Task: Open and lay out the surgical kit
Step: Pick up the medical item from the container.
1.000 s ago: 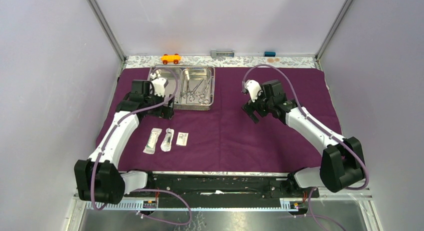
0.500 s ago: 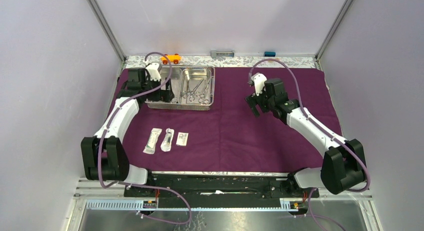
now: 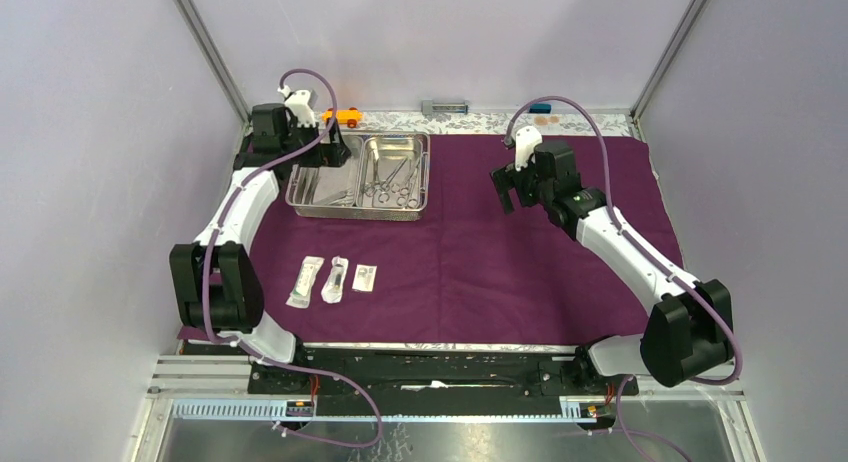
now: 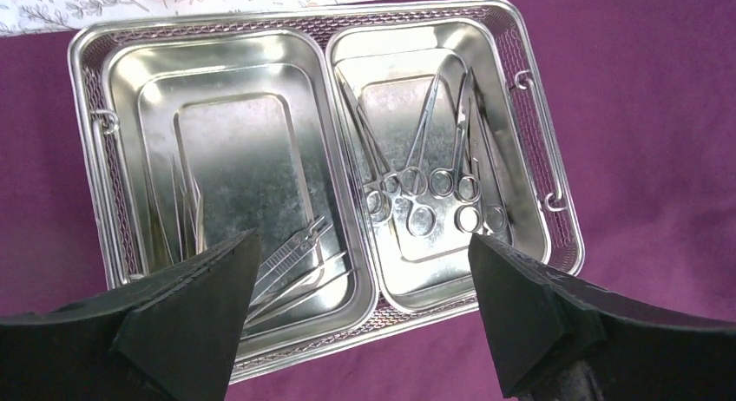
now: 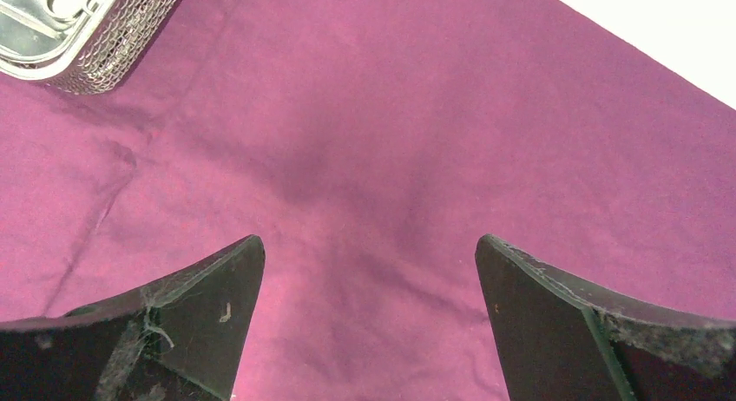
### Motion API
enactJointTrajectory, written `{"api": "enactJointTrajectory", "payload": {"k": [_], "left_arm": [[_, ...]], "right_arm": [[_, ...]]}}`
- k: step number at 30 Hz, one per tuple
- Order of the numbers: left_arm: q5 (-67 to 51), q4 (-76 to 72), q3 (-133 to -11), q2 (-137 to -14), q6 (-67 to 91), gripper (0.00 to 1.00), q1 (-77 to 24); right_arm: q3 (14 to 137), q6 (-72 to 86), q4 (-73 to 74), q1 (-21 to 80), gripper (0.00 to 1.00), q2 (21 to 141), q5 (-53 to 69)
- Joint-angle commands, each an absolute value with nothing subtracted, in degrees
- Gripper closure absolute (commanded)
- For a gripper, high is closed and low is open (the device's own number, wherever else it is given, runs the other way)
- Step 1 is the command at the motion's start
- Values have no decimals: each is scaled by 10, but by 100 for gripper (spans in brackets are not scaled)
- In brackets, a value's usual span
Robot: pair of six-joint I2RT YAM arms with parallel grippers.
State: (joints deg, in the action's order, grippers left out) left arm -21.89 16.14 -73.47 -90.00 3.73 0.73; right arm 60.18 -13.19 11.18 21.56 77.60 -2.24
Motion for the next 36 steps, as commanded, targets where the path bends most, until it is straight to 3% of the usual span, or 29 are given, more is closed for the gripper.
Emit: {"api": "enactJointTrajectory", "payload": {"k": [1, 12, 36], "left_arm": [[-195, 141, -779, -905, 28, 1, -19], [-41, 192, -871, -993, -47, 1, -131], [-115, 277, -1127, -1277, -78, 2, -152]], "right_arm": [[574, -120, 66, 210, 1, 752, -2], [525, -162, 48, 201, 1, 723, 32], [512, -175, 79, 90, 1, 731, 181]]}}
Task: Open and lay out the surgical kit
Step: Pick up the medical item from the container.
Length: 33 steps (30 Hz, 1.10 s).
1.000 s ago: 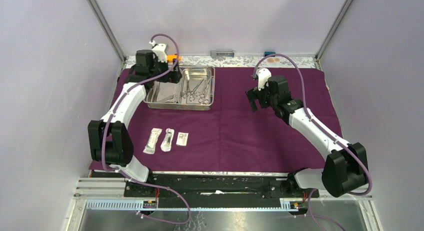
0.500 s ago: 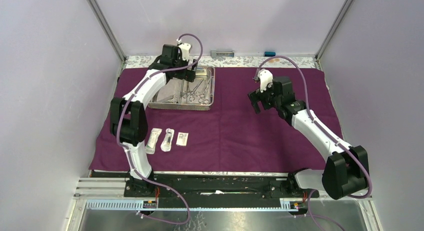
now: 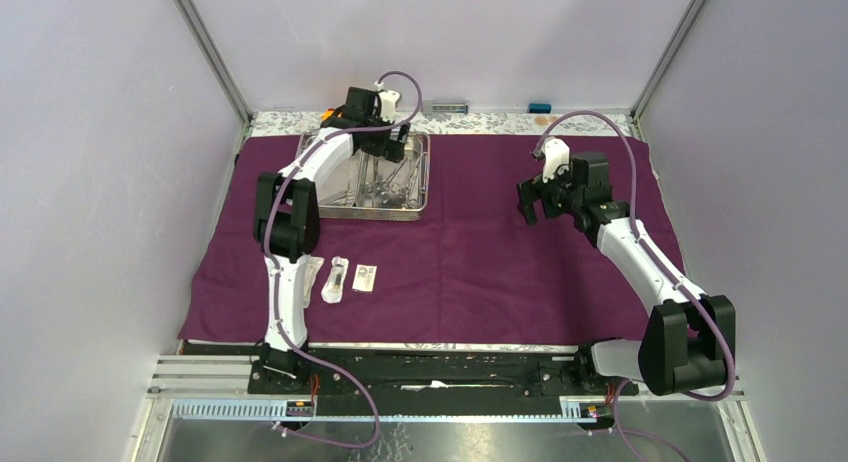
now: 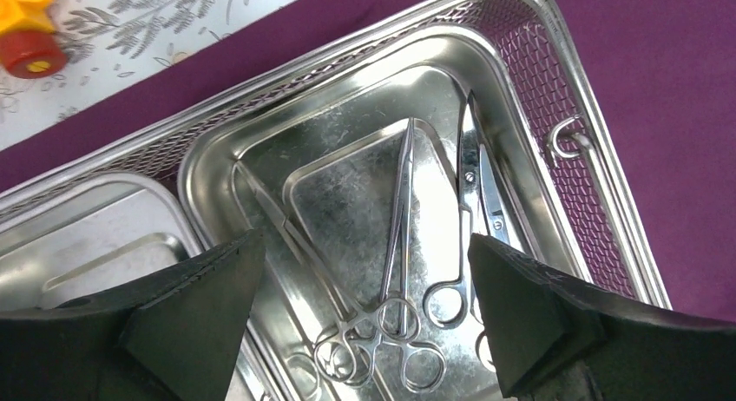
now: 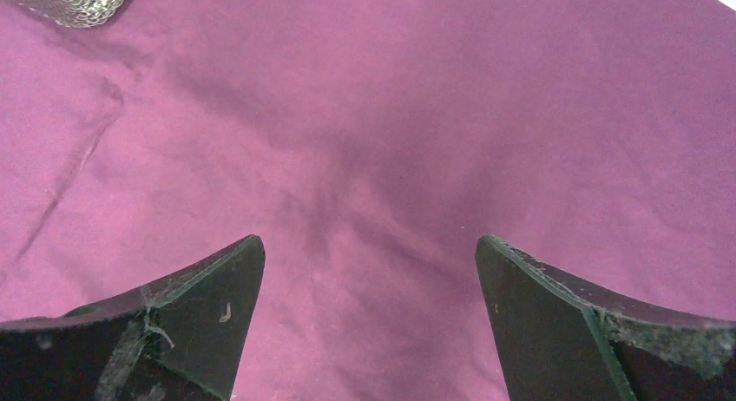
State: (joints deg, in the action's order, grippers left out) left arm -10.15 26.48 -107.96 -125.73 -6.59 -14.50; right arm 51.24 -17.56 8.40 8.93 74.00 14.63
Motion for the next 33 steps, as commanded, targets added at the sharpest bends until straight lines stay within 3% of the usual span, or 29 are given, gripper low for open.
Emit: {"api": "enactJointTrajectory", "payload": {"k": [1, 8, 14, 23, 33], "left_arm": [[-116, 278, -1129, -1281, -79, 2, -153], [-81, 286, -1122, -1283, -72, 13, -156], [-77, 268, -1055, -1201, -70, 26, -139], [-55, 265, -969, -1099, -67, 30, -57], [-57, 320, -1014, -1168, -83, 45, 17]], "right_arm": [[513, -177, 80, 89, 1, 731, 181], [514, -183, 83, 89, 1, 730, 178], [515, -188, 84, 90, 1, 736, 169], [519, -194, 91, 89, 1, 738, 166], [522, -202, 96, 89, 1, 748, 165]]}}
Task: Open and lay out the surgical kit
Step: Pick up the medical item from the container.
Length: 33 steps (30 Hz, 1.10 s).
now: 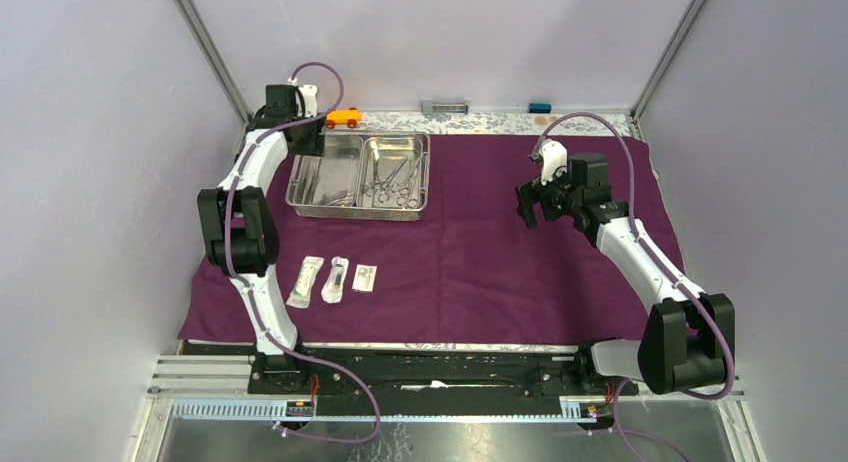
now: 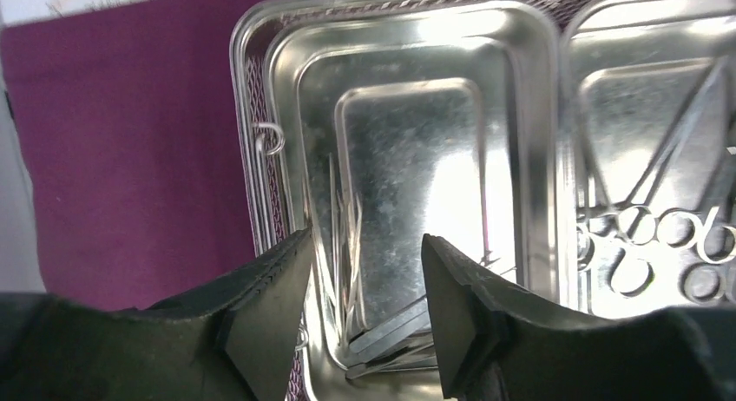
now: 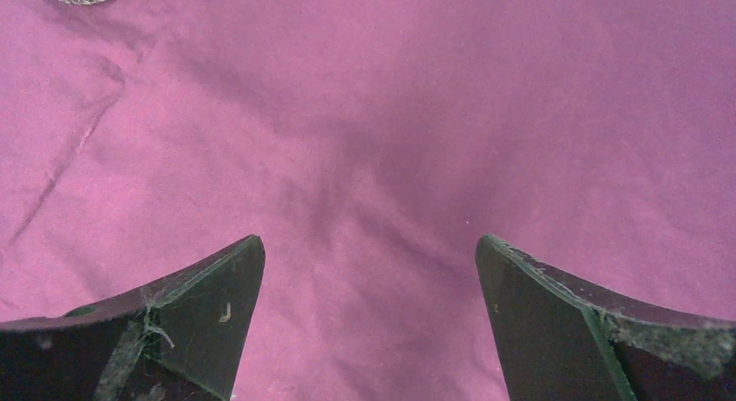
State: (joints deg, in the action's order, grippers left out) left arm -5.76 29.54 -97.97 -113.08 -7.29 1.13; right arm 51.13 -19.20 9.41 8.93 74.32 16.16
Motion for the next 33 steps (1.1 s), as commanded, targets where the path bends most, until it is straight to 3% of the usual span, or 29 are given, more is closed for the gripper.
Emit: {"api": "enactJointTrajectory", "payload": {"k": [1, 10, 19, 28, 33], "left_arm": [[-58, 325, -1022, -1178, -86, 45, 18], [-33, 341, -1062, -1257, -99, 52, 19], [-8, 345, -1064, -1277, -102, 50, 24], [-85, 376, -1058, -1301, -81, 50, 44], [-117, 380, -1045, -1307, -72, 57, 52]], "right_arm": [[522, -203, 96, 90, 1, 747, 163], [520, -209, 97, 89, 1, 747, 158], [519, -214, 97, 89, 1, 751, 154], [519, -214, 97, 89, 1, 751, 152], [519, -214, 96, 89, 1, 749, 152]]}}
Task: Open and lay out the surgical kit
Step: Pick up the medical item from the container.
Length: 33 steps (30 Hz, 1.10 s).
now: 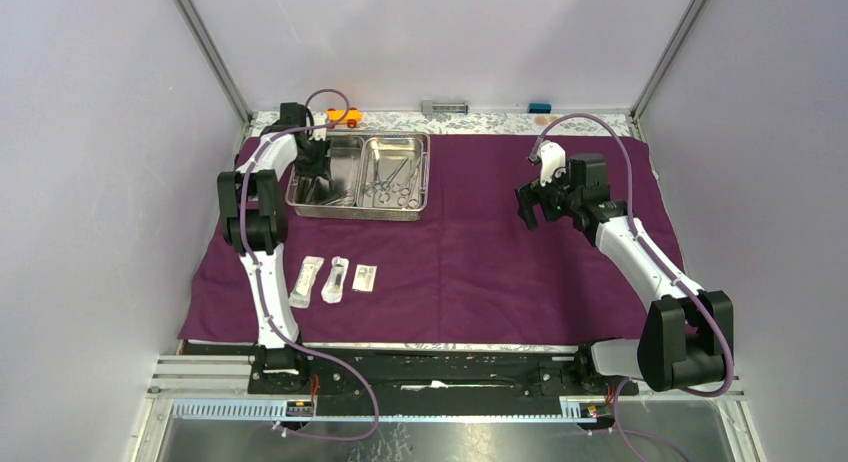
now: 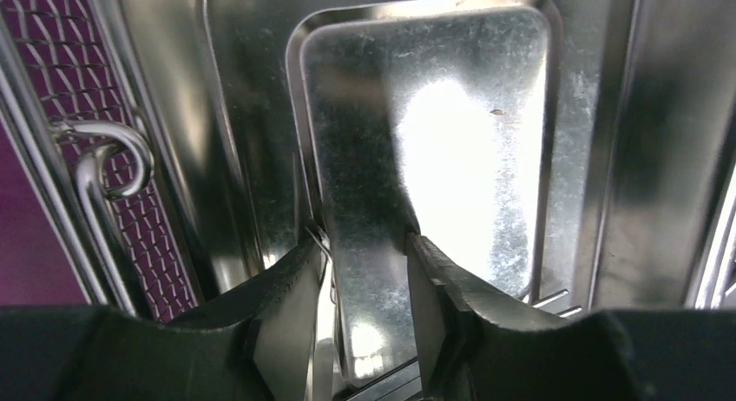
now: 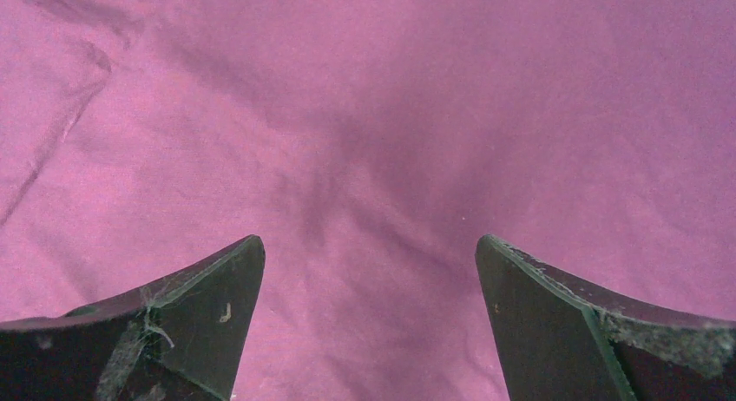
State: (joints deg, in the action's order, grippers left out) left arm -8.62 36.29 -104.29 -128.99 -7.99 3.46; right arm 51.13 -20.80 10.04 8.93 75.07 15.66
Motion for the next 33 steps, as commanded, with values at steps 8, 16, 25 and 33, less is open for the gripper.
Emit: {"api": "enactJointTrajectory", "payload": {"k": [8, 16, 25, 33], "left_arm": [[-136, 380, -1046, -1303, -69, 75, 53], [-123, 380, -1071, -1301, -69, 91, 53], [-126, 384, -1098, -1260, -71, 100, 50], [-137, 384, -1079, -1172, -63, 100, 14]], "right_arm": [[518, -214, 96, 89, 1, 747, 152], [518, -214, 97, 89, 1, 747, 154], [519, -214, 96, 89, 1, 747, 156], [523, -205, 99, 90, 1, 738, 161]]}}
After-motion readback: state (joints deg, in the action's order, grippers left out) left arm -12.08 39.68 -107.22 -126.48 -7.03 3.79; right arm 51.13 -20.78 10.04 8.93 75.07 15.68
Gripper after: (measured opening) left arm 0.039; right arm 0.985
